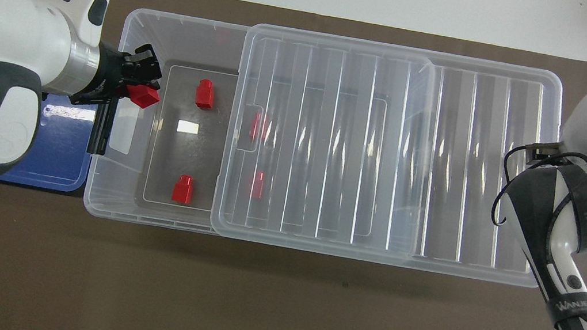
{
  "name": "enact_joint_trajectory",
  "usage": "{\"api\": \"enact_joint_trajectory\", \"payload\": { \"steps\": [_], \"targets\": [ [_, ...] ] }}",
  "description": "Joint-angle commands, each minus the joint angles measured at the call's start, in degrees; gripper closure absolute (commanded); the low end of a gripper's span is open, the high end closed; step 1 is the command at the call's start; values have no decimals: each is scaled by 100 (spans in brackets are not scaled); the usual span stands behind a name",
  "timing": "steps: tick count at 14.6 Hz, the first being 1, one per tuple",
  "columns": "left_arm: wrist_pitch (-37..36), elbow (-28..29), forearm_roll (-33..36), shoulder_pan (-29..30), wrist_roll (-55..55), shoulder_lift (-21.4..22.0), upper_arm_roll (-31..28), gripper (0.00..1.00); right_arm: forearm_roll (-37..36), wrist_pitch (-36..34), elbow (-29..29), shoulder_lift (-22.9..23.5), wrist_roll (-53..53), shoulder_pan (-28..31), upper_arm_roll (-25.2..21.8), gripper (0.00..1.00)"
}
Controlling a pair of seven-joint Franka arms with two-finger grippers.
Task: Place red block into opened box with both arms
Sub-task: 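Carry the red block over the open box with the left gripper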
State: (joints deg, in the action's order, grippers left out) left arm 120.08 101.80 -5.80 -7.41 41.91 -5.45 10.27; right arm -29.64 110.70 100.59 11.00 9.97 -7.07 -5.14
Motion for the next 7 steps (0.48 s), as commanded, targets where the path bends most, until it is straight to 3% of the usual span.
{"api": "enact_joint_trajectory", "payload": {
  "steps": [1,2,7],
  "targets": [
    [515,358,297,-102,45,-87,-87,100,-68,-119,-14,-98,-12,21,57,0],
    [647,428,403,-111,28,-131,-87,100,-42,-128,-14,-159,-12,21,57,0],
    [1526,1149,956,-329,28,-298,-95,100,1583,-417,-154,-712,-30,56,57,0]
  ]
}}
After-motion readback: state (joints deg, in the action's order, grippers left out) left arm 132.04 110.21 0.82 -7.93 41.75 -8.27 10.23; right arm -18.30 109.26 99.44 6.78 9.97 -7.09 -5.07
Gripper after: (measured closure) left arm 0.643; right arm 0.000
